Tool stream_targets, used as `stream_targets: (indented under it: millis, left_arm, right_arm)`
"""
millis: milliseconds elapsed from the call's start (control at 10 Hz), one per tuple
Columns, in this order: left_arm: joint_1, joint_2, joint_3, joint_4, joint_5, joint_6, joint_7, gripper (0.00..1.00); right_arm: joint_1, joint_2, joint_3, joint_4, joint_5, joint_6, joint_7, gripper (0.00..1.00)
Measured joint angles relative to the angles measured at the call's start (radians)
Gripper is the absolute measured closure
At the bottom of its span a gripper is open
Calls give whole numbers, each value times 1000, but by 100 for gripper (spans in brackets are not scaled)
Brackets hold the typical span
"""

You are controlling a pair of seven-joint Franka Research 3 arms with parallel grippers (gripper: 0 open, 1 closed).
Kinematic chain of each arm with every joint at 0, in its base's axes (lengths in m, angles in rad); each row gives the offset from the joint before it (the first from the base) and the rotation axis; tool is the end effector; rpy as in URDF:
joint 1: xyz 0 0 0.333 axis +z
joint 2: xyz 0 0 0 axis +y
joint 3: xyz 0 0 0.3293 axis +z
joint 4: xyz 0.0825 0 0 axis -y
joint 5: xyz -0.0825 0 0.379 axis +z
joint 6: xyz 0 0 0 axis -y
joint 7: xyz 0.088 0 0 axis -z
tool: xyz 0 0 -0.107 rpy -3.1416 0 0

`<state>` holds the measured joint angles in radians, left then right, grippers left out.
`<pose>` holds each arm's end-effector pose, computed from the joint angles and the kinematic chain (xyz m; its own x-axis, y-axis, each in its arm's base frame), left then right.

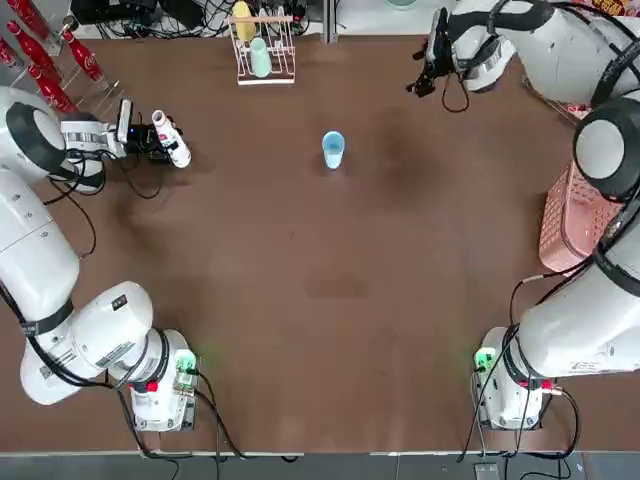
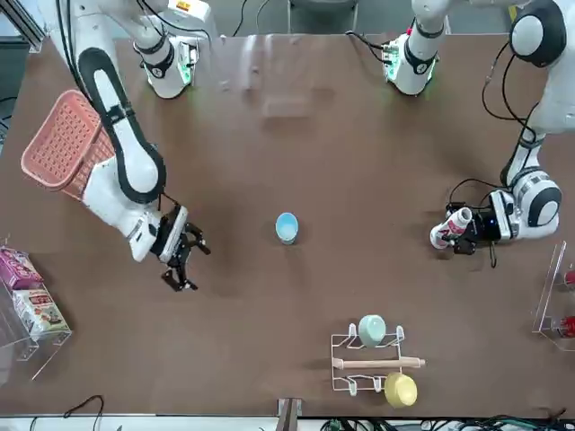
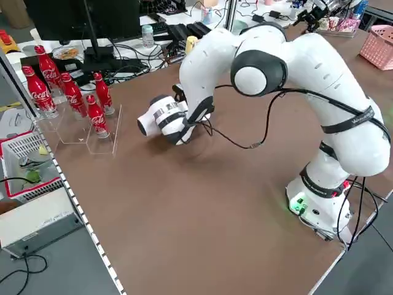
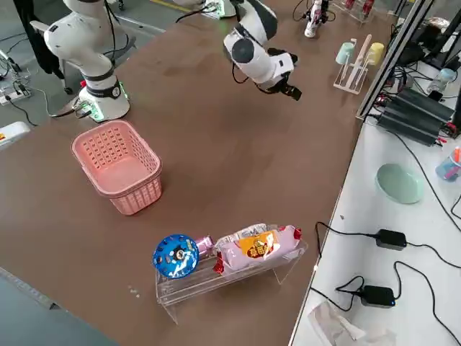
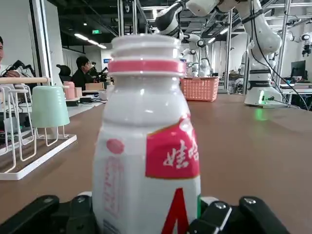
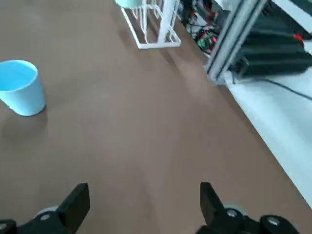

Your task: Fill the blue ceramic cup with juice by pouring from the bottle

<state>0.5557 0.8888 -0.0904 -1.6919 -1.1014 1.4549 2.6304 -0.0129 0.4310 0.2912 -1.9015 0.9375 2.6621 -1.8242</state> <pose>0.5619 0.1701 0.1169 -0.0186 -0.0803 0.9966 -0.9990 -0.0378 -0.0217 0.6385 0.1423 0.3224 0.1736 0.7474 0.6413 0.9260 -0.3456 0.1521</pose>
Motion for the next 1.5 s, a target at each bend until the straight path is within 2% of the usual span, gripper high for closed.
stream_targets:
  millis: [200, 400, 500, 600, 700, 800, 1100, 1500]
  left_arm:
    - [-1, 0, 0, 0, 0, 0, -2, 51]
    - [-2, 0, -1, 2, 1, 0, -3, 43]
    - [-2, 0, -1, 4, 1, 0, -3, 28]
    - [-2, 0, -1, 5, 3, 1, -3, 18]
    - [-2, 0, -1, 6, 5, 1, -3, 15]
    - [-2, 0, -2, 8, 6, 1, -3, 2]
    - [0, -1, -1, 18, 19, 2, -3, 1]
    - [23, -37, 10, 37, 69, 2, -3, 0]
  right_arm:
    - [-27, -1, -15, 58, -302, -16, 388, 0]
    - [-57, -4, -17, 177, -601, -162, 812, 0]
    - [-62, -6, -18, 246, -689, -240, 1018, 0]
    - [-64, -7, -20, 305, -776, -302, 1210, 0]
    - [-66, -8, -22, 360, -884, -369, 1388, 0]
    - [-69, -8, -22, 408, -965, -442, 1535, 0]
    - [-76, -8, -25, 485, -1007, -588, 1831, 0]
    - [-79, -22, -27, 536, -1009, -692, 1948, 0]
